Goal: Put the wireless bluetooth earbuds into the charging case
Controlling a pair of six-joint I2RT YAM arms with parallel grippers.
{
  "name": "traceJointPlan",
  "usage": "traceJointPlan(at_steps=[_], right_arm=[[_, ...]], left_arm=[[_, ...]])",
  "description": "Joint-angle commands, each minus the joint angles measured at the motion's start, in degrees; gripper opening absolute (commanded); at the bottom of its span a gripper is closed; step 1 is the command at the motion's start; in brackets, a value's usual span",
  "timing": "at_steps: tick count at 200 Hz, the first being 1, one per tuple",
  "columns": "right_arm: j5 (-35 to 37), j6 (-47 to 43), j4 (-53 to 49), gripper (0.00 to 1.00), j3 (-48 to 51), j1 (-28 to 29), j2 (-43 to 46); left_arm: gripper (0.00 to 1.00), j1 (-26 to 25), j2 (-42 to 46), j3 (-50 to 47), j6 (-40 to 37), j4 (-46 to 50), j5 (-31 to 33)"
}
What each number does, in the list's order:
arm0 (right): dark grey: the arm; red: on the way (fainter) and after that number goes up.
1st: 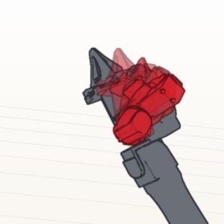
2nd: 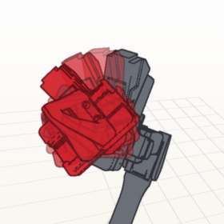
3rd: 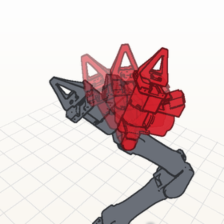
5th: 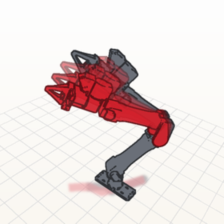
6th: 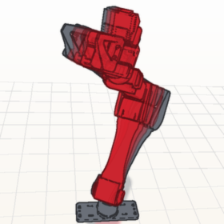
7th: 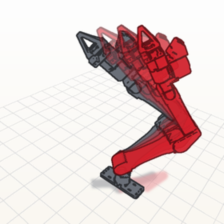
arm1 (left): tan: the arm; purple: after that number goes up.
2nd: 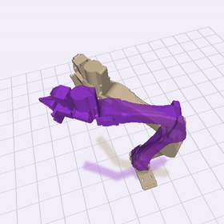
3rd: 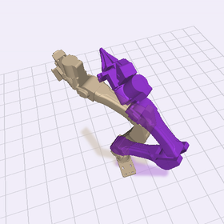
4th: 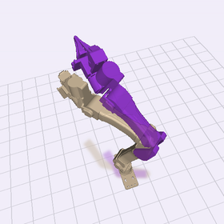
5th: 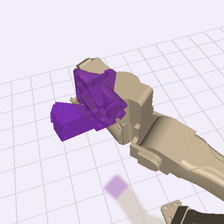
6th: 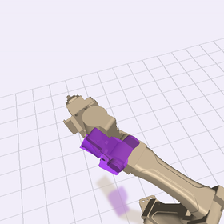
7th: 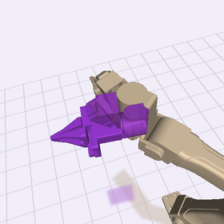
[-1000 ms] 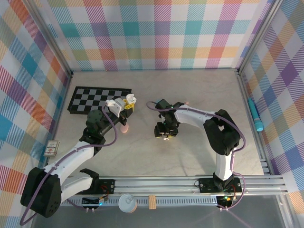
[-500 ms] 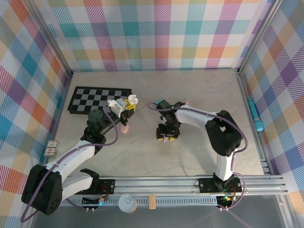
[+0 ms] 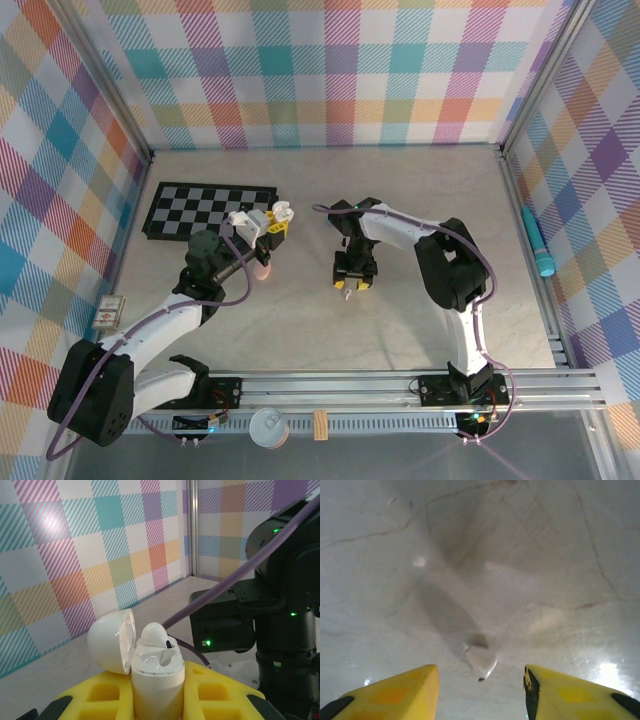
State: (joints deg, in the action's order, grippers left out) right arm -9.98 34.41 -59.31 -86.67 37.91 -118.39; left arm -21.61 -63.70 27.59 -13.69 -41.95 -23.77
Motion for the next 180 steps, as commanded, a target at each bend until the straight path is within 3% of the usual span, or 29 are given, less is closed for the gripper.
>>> traceJointPlan(at_steps=[1, 94, 180], right_arm=[[-1.3, -0.3, -3.3, 0.45, -2.5, -0.1, -1.9], [-4.8, -1.0, -3.9, 0.34, -3.2, -0.3, -4.9], [-1.4, -0.7, -2.0, 0.28, -1.1, -0.4, -6.3]], left_arm=[[0.0, 0.5, -0.2, -0.5, -1.3, -2.6, -1.4], [0.0, 0.5, -1.3, 0.1, -1.7, -2.6, -1.5], [0.0, 0.4, -0.7, 0.0, -1.4, -2.2, -1.8]])
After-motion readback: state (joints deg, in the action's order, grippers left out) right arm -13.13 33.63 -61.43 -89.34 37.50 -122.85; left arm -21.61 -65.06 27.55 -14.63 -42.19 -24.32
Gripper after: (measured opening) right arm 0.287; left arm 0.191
